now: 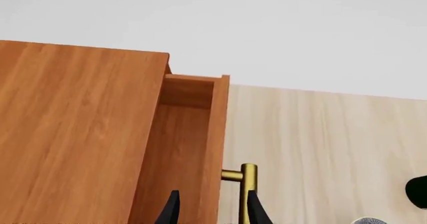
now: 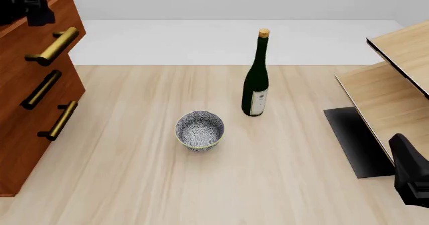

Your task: Close the bottom drawer of the cabinet and open the top drawer.

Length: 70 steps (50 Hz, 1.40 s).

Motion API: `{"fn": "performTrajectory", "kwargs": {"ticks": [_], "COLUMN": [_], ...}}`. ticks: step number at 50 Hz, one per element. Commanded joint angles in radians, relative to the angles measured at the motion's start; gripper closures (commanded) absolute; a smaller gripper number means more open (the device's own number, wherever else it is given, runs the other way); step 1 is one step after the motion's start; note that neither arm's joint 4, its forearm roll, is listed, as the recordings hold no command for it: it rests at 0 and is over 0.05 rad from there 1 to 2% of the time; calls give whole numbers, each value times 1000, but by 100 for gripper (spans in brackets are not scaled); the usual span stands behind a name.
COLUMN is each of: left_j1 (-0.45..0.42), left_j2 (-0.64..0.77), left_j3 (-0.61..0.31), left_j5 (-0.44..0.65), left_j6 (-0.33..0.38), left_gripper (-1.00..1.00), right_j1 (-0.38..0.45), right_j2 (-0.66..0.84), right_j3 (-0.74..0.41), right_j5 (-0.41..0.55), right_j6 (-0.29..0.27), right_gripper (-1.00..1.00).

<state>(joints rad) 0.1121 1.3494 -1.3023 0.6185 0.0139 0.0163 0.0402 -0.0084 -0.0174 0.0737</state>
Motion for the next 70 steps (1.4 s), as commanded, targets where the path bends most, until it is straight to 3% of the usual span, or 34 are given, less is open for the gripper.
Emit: {"fn": "performTrajectory", "kwargs": {"ticks": [1,24,70], "left_j1": [4,-2,-166], "left_j2": [-2,-9,3], "left_j3": [25,74,85], "left_j5": [-12,-33,-37], "left_j6": [-10,-39,-128], "left_gripper": [-100,-100,-100], "right_j1": [0,-1,-1], "right_j2": [-6,-9,-10], "right_j3": [1,0,0], "right_j5": [5,8,10], "right_j6": [1,1,1], "right_gripper": [-100,-100,-100]}}
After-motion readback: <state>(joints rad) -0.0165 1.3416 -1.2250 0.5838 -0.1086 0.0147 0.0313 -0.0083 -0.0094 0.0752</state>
